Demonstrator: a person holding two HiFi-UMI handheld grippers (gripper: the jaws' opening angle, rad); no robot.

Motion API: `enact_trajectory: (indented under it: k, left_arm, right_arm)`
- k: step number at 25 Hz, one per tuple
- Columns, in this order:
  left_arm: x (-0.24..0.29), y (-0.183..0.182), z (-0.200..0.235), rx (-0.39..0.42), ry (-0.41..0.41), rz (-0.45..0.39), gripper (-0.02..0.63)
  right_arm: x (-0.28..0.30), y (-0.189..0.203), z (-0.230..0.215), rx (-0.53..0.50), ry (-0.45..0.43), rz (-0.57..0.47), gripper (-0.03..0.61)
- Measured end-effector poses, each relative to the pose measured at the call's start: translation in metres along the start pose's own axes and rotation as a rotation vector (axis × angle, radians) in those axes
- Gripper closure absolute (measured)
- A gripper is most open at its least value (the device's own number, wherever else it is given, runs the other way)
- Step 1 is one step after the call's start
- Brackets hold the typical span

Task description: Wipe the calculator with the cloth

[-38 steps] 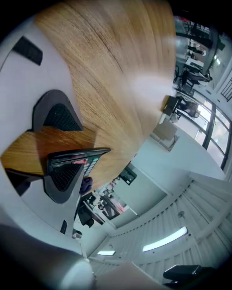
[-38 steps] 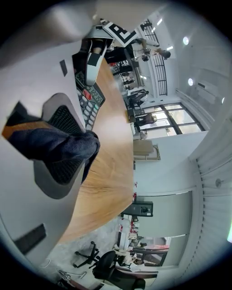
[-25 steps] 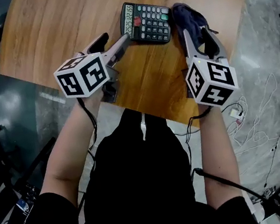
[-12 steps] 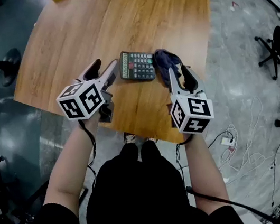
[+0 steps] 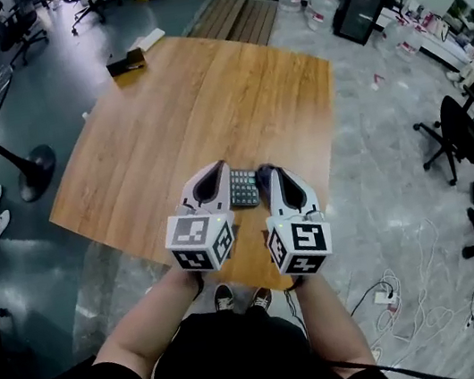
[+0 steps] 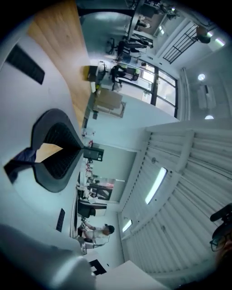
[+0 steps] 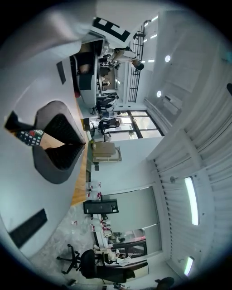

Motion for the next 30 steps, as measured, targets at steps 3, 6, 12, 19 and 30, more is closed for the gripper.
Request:
enact_trajectory:
  k: [3, 6, 12, 19, 30]
  left_arm:
    - [0.002, -0.022, -0.019, 0.071, 0.051, -0.058, 0.606]
    - [0.0, -0.035, -0.038, 0.135, 0.07, -0.102, 0.607]
    - [-0.002, -0.039, -0.049, 0.151, 0.068, -0.136, 0.607]
    - [-0.001, -0.048, -0.054, 0.122, 0.067, -0.164, 0.607]
    - [-0.01, -0.057, -0.06, 0.106, 0.059, -0.192, 0.607]
  right_arm:
    - [-0.003, -0.022, 0.007, -0.006, -0.002, -0.059, 0.562]
    - [-0.011, -0.037, 0.008, -0.018, -0.004, -0.105, 0.563]
    - [-0.021, -0.054, 0.009, -0.052, -0.001, -0.154, 0.563]
    - [-0.026, -0.068, 0.005, -0.069, 0.009, -0.218, 0.563]
    - [-0.035, -0.075, 0.007, -0.065, 0.006, -0.258, 0.563]
Point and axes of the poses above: the fingertips, and each gripper's own axes: x forward along the fingers, z to its left, y out of its underside, the point moved 10 cm from there along -x, backward along the fingers, and after that the axes turned 5 degrees about y, right-handed, at the moved point
